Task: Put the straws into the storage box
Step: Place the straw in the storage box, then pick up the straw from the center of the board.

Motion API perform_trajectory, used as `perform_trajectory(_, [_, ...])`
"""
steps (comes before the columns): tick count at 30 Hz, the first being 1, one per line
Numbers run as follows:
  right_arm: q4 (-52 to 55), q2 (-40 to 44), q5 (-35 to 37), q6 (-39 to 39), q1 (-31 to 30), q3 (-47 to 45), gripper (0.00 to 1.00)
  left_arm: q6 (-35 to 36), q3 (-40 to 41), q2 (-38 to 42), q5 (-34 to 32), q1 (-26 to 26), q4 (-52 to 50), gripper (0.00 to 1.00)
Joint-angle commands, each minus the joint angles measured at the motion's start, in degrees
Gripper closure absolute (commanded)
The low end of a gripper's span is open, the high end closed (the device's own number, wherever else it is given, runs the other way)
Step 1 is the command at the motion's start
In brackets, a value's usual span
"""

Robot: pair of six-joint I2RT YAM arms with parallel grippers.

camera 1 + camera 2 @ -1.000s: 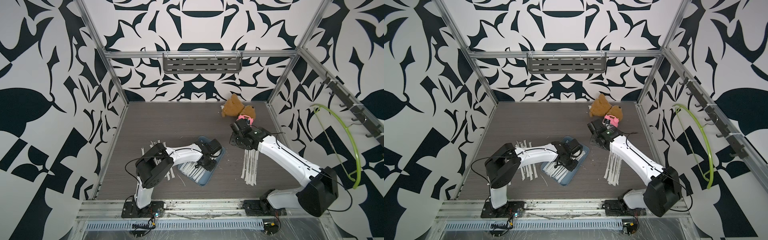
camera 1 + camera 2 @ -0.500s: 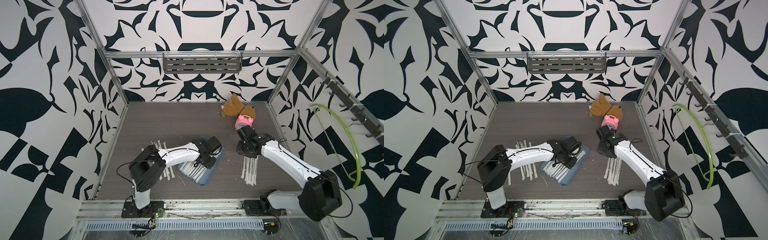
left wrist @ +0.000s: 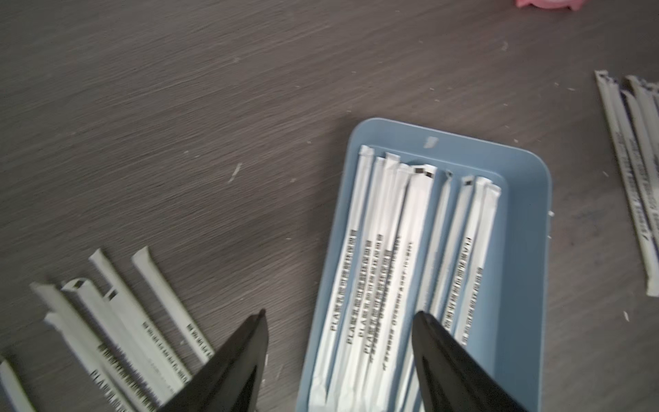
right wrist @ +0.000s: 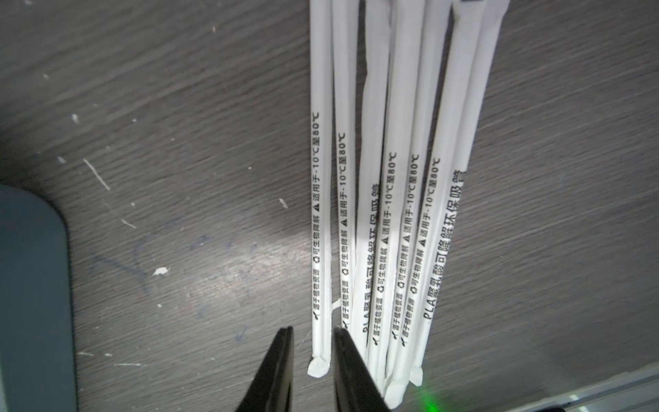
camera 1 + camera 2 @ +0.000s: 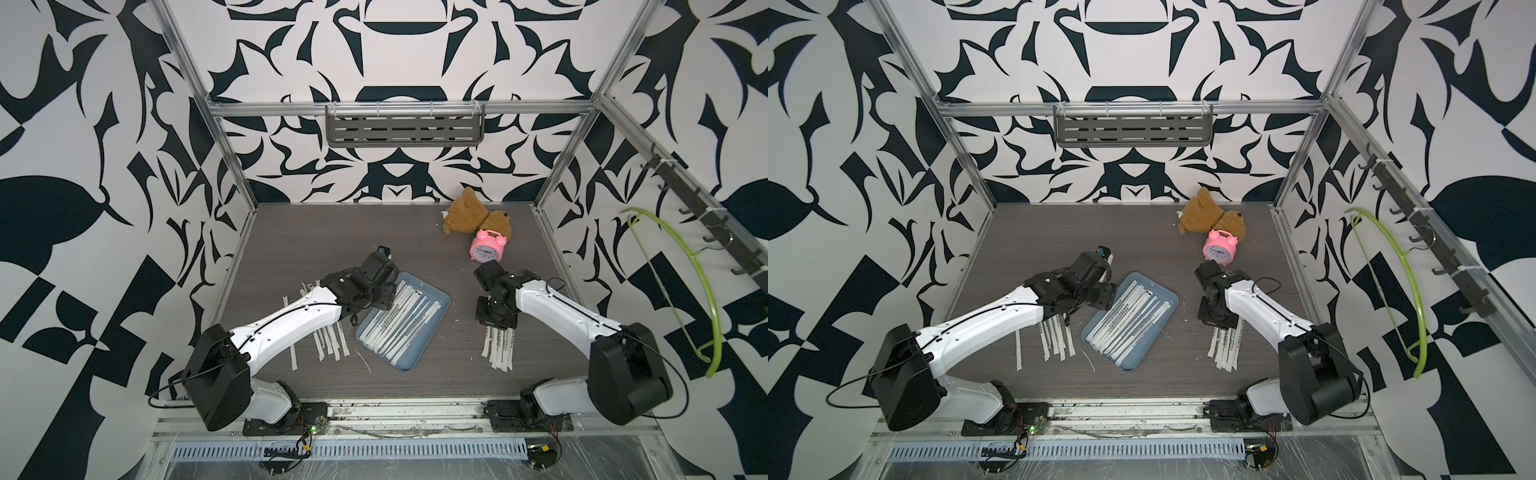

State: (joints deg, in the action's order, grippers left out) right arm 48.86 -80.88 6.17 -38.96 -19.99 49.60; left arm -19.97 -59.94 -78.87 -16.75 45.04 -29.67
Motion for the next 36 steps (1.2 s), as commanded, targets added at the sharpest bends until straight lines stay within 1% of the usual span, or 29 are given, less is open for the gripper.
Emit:
perform_trajectory(1, [-0.9, -1.3, 0.7, 1.3, 0.0, 0.0, 0.74, -1.7, 2.5, 2.4, 0.4, -2.2, 1.7, 0.28])
perform_trajectory(5, [-2.9, -4.2, 0.6, 2.0, 0.0, -0.1, 0.73, -2.3, 4.2, 3.4, 1.3, -3.5, 2.2, 0.28])
perform_trajectory(10, [-5.9, -8.0, 0.1, 3.9, 0.5, -0.5, 0.73, -4.1, 5.8, 4.1, 0.5, -5.0, 2.6, 0.28])
perform_trajectory(16, [-7.8, -10.1, -0.5, 5.3, 2.0, -1.3, 0.73, -5.6, 7.9, 5.4, 2.7, -7.5, 3.7, 0.28])
perform_trajectory(24, [-8.2, -9.4, -0.4, 6.2, 3.3, -2.0, 0.74, -6.4, 8.2, 4.3, 4.6, -7.6, 4.2, 0.28])
perform_trajectory(36, [-7.6, -8.5, -0.9, 8.0, 5.6, -0.6, 0.73, -6.8, 8.0, 2.6, 6.3, -7.6, 4.7, 0.28])
